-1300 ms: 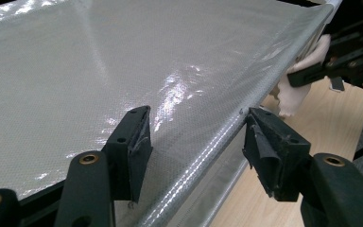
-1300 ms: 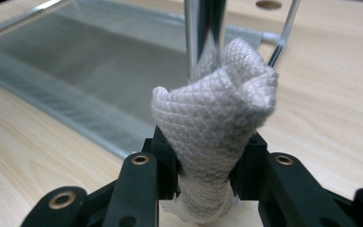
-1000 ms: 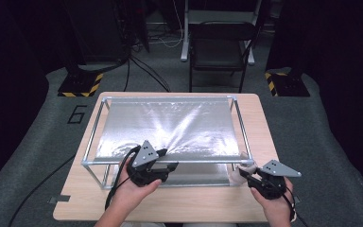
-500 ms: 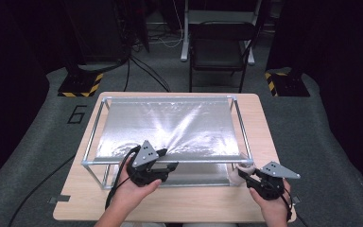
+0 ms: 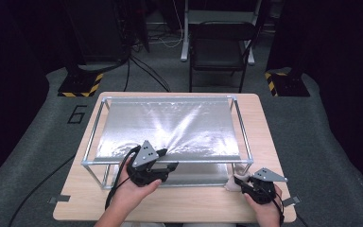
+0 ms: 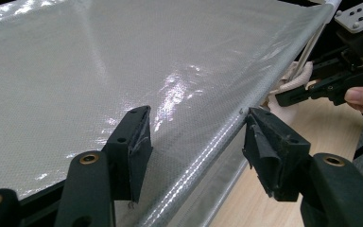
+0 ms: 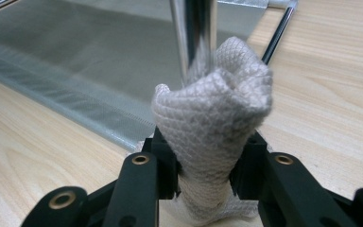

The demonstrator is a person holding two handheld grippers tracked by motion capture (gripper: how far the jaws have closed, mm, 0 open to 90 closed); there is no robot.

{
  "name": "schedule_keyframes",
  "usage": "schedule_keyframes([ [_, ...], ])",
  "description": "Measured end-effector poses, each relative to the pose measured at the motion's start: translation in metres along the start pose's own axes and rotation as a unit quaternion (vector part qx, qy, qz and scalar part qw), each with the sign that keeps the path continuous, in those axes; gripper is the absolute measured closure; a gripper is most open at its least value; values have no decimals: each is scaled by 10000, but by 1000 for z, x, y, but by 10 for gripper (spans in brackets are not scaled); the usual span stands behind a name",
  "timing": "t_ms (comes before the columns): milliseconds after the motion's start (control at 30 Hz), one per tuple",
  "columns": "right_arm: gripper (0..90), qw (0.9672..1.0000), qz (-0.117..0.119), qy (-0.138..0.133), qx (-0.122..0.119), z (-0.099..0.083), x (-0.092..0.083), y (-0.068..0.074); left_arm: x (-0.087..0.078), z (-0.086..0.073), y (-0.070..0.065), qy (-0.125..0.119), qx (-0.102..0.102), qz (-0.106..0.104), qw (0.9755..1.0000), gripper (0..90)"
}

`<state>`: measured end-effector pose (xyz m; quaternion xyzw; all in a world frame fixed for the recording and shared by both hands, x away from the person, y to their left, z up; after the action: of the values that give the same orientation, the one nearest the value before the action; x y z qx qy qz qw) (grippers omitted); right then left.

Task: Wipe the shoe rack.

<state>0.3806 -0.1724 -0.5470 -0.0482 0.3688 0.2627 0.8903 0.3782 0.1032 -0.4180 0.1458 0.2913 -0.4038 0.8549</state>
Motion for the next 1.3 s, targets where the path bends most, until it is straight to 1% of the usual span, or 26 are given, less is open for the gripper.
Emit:
schedule_keyframes([
  [67, 684, 10000, -36, -13, 24, 0, 0, 0, 0, 0, 0, 8, 17, 2, 10000, 417],
  [100, 689, 10000, -41, -7, -45, 0, 0, -1, 0, 0, 0, 3, 3, 4, 10000, 417],
  [133, 695, 10000, -79, 23, -34, 0, 0, 0, -1, 1, 0, -47, -29, 49, 10000, 415],
  [167, 697, 9999, -80, 58, -44, 0, -1, 0, -1, 1, 0, -47, -29, 49, 10000, 414],
  [200, 697, 9999, -80, 58, -44, 0, -1, 0, -2, 1, 0, -33, -55, -10, 10000, 414],
  [233, 699, 9999, -79, 42, -95, 0, -1, 0, -2, 2, 1, -72, -79, 7, 9999, 415],
  [267, 700, 9999, -90, 65, -53, -1, -1, 0, -3, 1, 1, -77, -85, 35, 9999, 416],
  [367, 701, 9999, -126, 41, -46, -2, -3, -1, -6, 0, 1, -60, -62, 93, 9999, 414],
  [400, 701, 9999, -152, 39, -31, -3, -4, -4, -8, -2, 1, -27, -46, 114, 9999, 413],
  [433, 701, 9999, -152, 39, -31, -3, -4, -4, -8, -2, 1, -27, -46, 114, 9999, 410],
  [467, 701, 9998, -190, 34, 62, -4, -7, -6, -10, -3, 2, -38, -27, 123, 9999, 408],
  [567, 700, 9998, -167, 71, 24, -7, -10, -8, -12, -4, 4, -42, -41, 169, 9998, 391],
  [600, 700, 9997, -201, 63, 98, -9, -12, -10, -14, -7, 4, -62, -31, 210, 9998, 387],
  [633, 700, 9997, -201, 63, 98, -9, -12, -10, -14, -7, 4, -62, -31, 210, 9998, 386],
  [667, 700, 9997, -236, 43, 45, -10, -13, -12, -17, -9, 6, -66, -15, 261, 9996, 386],
  [700, 700, 9997, -236, 43, 45, -10, -13, -12, -17, -9, 6, -66, -15, 261, 9996, 386],
  [733, 699, 9996, -253, 28, 84, -11, -15, -14, -21, -12, 7, -53, -28, 277, 9996, 386],
  [767, 699, 9996, -253, 28, 84, -11, -15, -14, -21, -12, 7, -53, -28, 277, 9996, 386],
  [800, 698, 9996, -232, 34, 155, -12, -16, -14, -24, -14, 9, -79, -55, 297, 9995, 386],
  [867, 698, 9996, -229, 46, 126, -13, -17, -15, -25, -15, 11, -85, -78, 326, 9994, 384],
  [933, 698, 9996, -237, 57, 164, -15, -19, -16, -28, -18, 13, -110, -131, 329, 9993, 373],
  [1033, 698, 9996, -242, 45, 145, -16, -21, -17, -31, -20, 16, -135, -106, 347, 9993, 368],
  [1067, 697, 9994, -269, 44, 195, -18, -23, -18, -33, -22, 18, -157, -179, 364, 9991, 366],
  [1233, 696, 9991, -334, 26, 252, -21, -27, -23, -38, -26, 23, -140, -229, 366, 9990, 350],
  [1267, 696, 9990, -358, 30, 262, -23, -31, -27, -39, -26, 25, -166, -249, 403, 9987, 350],
  [1300, 696, 9990, -358, 30, 262, -23, -31, -27, -40, -27, 26, -169, -256, 424, 9986, 350],
])
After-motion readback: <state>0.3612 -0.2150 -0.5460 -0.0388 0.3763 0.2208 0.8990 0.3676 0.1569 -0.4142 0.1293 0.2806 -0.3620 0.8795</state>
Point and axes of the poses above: each handheld gripper's, and its own axes: x roughly forward along the jaws, z roughly out of its top, y roughly to its left, the point moved 9 cm from there along x, roughly forward along the jaws, and after that the axes turned 10 degrees about y, right-handed, at the moved point
